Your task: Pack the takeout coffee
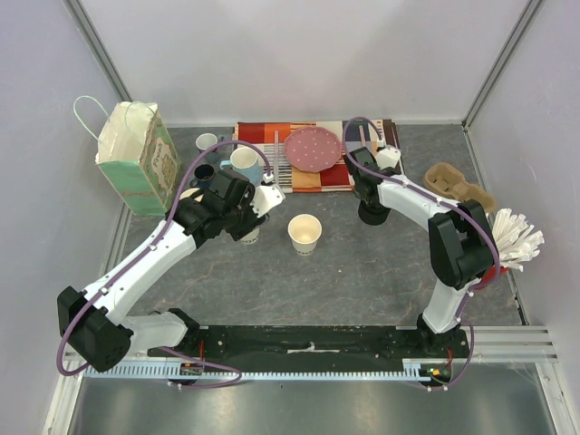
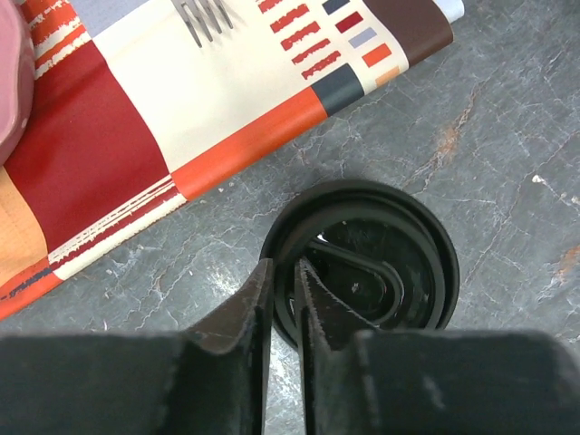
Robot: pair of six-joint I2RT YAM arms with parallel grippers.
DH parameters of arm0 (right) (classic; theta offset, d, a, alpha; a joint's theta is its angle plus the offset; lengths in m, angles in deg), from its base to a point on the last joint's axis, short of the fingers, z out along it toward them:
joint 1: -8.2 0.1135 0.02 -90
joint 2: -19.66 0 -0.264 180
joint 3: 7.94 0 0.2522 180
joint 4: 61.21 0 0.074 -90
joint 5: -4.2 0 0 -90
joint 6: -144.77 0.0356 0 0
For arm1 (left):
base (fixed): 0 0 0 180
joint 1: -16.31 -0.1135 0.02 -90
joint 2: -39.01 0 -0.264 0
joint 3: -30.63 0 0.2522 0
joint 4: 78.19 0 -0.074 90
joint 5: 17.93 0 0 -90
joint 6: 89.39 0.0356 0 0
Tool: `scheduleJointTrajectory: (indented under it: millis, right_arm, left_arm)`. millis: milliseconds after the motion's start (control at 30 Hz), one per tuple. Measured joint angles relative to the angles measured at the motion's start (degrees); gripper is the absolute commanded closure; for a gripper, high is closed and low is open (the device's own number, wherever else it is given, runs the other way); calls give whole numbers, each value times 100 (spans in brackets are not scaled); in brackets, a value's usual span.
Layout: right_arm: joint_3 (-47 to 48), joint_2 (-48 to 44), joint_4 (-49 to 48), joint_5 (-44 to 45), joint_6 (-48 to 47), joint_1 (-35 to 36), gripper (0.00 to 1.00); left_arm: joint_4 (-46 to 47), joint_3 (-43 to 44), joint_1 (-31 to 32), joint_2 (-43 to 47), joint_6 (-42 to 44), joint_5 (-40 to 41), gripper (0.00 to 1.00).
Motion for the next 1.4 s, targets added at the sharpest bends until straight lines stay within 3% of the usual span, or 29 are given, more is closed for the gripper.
scheduleJointTrajectory:
  millis: [200, 800, 1100, 1233, 1400]
  right_arm:
    - [-2, -15, 13, 7, -105, 0, 99]
    - [-179, -807, 66, -284, -831, 17, 100]
    - [-50, -1523, 9, -2234, -2621, 529, 100]
    - [229, -1628, 127, -3589, -3338, 1056, 100]
    - [439, -1320, 518, -4354, -3838, 1821, 100]
  left_arm:
    - [-46, 0, 2, 0, 35, 0, 42]
    - [-59, 68, 7, -2, 48, 2, 41]
    - [-81, 232, -155, -114, -37, 105, 40]
    - [-83, 461, -675, -225, -236, -42, 40]
    - [-103, 728, -1453, -310, -525, -402, 40]
